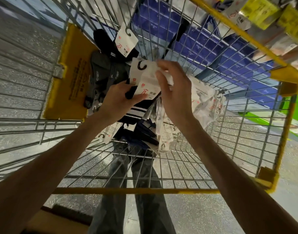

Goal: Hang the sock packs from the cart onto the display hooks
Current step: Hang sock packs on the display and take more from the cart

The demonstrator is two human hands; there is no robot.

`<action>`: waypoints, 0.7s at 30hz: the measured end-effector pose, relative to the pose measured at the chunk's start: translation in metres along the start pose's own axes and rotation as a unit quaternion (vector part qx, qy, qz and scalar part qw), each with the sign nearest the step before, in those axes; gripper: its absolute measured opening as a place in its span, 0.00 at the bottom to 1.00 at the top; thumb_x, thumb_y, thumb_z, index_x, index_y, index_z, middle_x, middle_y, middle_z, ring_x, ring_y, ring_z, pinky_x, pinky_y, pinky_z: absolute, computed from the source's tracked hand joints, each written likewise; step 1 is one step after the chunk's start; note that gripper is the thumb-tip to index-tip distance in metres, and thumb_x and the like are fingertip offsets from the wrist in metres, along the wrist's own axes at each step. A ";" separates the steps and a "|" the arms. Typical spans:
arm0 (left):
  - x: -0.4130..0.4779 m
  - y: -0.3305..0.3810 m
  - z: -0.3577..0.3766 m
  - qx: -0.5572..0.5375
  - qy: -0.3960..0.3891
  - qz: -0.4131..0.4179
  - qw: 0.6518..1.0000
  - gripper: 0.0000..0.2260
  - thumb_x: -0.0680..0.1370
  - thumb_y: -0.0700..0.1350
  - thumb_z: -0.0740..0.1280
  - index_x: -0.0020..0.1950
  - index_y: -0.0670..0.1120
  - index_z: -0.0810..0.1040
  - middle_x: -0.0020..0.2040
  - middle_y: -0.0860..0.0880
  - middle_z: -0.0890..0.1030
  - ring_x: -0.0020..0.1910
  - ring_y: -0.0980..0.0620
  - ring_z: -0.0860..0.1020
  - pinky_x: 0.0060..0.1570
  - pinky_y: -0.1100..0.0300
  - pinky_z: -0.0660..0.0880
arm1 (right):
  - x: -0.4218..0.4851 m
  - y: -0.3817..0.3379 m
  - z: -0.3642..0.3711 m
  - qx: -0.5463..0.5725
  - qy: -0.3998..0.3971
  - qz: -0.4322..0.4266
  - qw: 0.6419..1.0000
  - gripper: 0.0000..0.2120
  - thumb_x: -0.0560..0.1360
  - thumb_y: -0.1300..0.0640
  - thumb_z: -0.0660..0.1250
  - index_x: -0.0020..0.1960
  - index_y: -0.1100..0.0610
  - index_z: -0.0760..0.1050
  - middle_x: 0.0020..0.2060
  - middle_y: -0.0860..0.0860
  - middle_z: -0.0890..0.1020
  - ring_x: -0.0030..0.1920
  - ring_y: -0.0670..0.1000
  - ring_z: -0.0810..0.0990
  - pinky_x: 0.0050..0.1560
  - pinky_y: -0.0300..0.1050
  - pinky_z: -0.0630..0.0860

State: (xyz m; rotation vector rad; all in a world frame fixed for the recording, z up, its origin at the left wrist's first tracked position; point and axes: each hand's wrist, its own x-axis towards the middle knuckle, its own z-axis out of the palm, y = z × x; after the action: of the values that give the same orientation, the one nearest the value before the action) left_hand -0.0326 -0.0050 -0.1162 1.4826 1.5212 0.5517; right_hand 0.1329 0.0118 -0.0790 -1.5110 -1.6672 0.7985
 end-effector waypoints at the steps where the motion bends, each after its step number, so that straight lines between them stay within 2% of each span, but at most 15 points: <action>1: 0.001 -0.001 0.000 -0.013 0.022 -0.005 1.000 0.16 0.77 0.48 0.72 0.62 0.43 0.81 0.58 0.49 0.83 0.55 0.56 0.81 0.57 0.65 0.77 | -0.003 0.006 0.002 0.000 0.030 0.021 0.999 0.11 0.81 0.62 0.62 0.62 0.62 0.75 0.57 0.56 0.78 0.57 0.49 0.77 0.54 0.26 0.69; 3: 0.004 -0.003 -0.002 -0.054 0.074 -0.037 0.995 0.15 0.78 0.48 0.71 0.62 0.42 0.81 0.57 0.49 0.83 0.55 0.56 0.82 0.56 0.63 0.78 | -0.011 0.026 0.007 -0.023 0.039 0.106 0.993 0.15 0.80 0.60 0.63 0.65 0.61 0.72 0.60 0.57 0.74 0.59 0.49 0.73 0.55 0.26 0.68; 4: 0.005 -0.004 -0.003 -0.068 0.090 -0.051 0.992 0.16 0.78 0.48 0.70 0.62 0.43 0.81 0.58 0.49 0.83 0.55 0.55 0.82 0.57 0.61 0.78 | -0.018 0.044 0.010 -0.059 -0.001 0.165 0.985 0.18 0.79 0.57 0.65 0.67 0.59 0.70 0.60 0.56 0.72 0.60 0.51 0.72 0.57 0.31 0.71; 6: 0.006 -0.006 -0.004 -0.071 0.094 -0.066 0.991 0.16 0.78 0.49 0.70 0.63 0.43 0.81 0.59 0.47 0.83 0.57 0.54 0.81 0.59 0.57 0.78 | -0.043 0.085 0.015 -0.133 -0.155 0.289 0.935 0.29 0.75 0.52 0.69 0.72 0.55 0.62 0.63 0.58 0.71 0.63 0.57 0.72 0.60 0.52 0.74; 7: 0.005 -0.006 -0.003 -0.067 0.089 -0.070 0.991 0.16 0.79 0.48 0.70 0.64 0.43 0.80 0.59 0.47 0.83 0.58 0.54 0.81 0.60 0.58 0.77 | -0.059 0.101 0.017 -0.147 -0.230 0.339 0.900 0.37 0.73 0.50 0.71 0.74 0.52 0.55 0.66 0.60 0.70 0.62 0.59 0.73 0.61 0.57 0.74; 9: 0.003 -0.005 0.001 -0.056 0.078 -0.071 0.993 0.15 0.79 0.47 0.70 0.64 0.43 0.80 0.59 0.50 0.82 0.56 0.58 0.79 0.56 0.68 0.75 | -0.091 0.124 0.022 -0.149 -0.316 0.401 0.847 0.49 0.67 0.46 0.76 0.75 0.42 0.44 0.72 0.64 0.64 0.61 0.62 0.73 0.62 0.65 0.73; 11: 0.001 -0.005 0.006 -0.045 0.070 -0.073 0.994 0.15 0.79 0.48 0.70 0.63 0.43 0.81 0.58 0.51 0.82 0.55 0.59 0.79 0.51 0.74 0.73 | -0.117 0.139 0.028 -0.163 -0.350 0.430 0.816 0.58 0.65 0.43 0.77 0.73 0.38 0.32 0.74 0.66 0.60 0.64 0.69 0.73 0.64 0.66 0.71; 12: 0.000 -0.007 0.008 -0.040 0.065 -0.073 0.994 0.15 0.78 0.48 0.70 0.63 0.43 0.81 0.58 0.49 0.83 0.56 0.58 0.80 0.51 0.73 0.74 | -0.128 0.146 0.032 -0.172 -0.357 0.434 0.809 0.62 0.65 0.41 0.77 0.70 0.36 0.24 0.75 0.67 0.59 0.62 0.71 0.74 0.63 0.66 0.72; 14: -0.001 -0.009 0.011 -0.024 0.061 -0.073 0.995 0.16 0.78 0.49 0.70 0.63 0.43 0.81 0.59 0.47 0.83 0.57 0.53 0.81 0.54 0.66 0.75 | -0.139 0.149 0.037 -0.167 -0.339 0.433 0.818 0.66 0.67 0.41 0.75 0.61 0.36 0.12 0.75 0.65 0.58 0.60 0.70 0.77 0.61 0.64 0.74; 15: -0.001 -0.010 0.013 -0.014 0.058 -0.074 0.995 0.16 0.78 0.49 0.70 0.63 0.43 0.81 0.59 0.46 0.83 0.58 0.52 0.81 0.54 0.66 0.75 | -0.140 0.147 0.037 -0.162 -0.327 0.431 0.825 0.65 0.69 0.43 0.74 0.59 0.37 0.11 0.76 0.65 0.59 0.61 0.69 0.76 0.61 0.63 0.74; 18: -0.003 -0.009 0.014 0.007 0.063 -0.084 0.995 0.16 0.78 0.50 0.70 0.62 0.43 0.81 0.58 0.47 0.83 0.55 0.55 0.80 0.47 0.75 0.71 | -0.132 0.138 0.040 -0.165 -0.305 0.441 0.828 0.57 0.74 0.51 0.70 0.72 0.47 0.20 0.76 0.62 0.60 0.66 0.68 0.72 0.63 0.59 0.72; 19: -0.003 -0.010 0.015 0.008 0.063 -0.088 0.994 0.15 0.78 0.49 0.70 0.62 0.44 0.82 0.58 0.47 0.83 0.53 0.58 0.79 0.44 0.79 0.70 | -0.129 0.135 0.040 -0.144 -0.295 0.456 0.827 0.53 0.74 0.51 0.68 0.75 0.48 0.24 0.75 0.61 0.62 0.63 0.67 0.74 0.58 0.59 0.75; 21: -0.003 -0.010 0.014 0.001 0.063 -0.093 0.994 0.15 0.78 0.49 0.70 0.62 0.43 0.82 0.57 0.47 0.84 0.51 0.60 0.78 0.42 0.81 0.69 | -0.120 0.124 0.036 -0.046 -0.269 0.485 0.831 0.45 0.73 0.55 0.63 0.77 0.48 0.35 0.66 0.59 0.71 0.48 0.59 0.78 0.40 0.51 0.78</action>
State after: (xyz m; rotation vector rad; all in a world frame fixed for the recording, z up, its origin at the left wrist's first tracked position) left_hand -0.0264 -0.0134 -0.1306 1.3109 1.7382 0.5397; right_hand 0.1731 -0.0923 -0.2157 -2.3873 -1.1895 1.8301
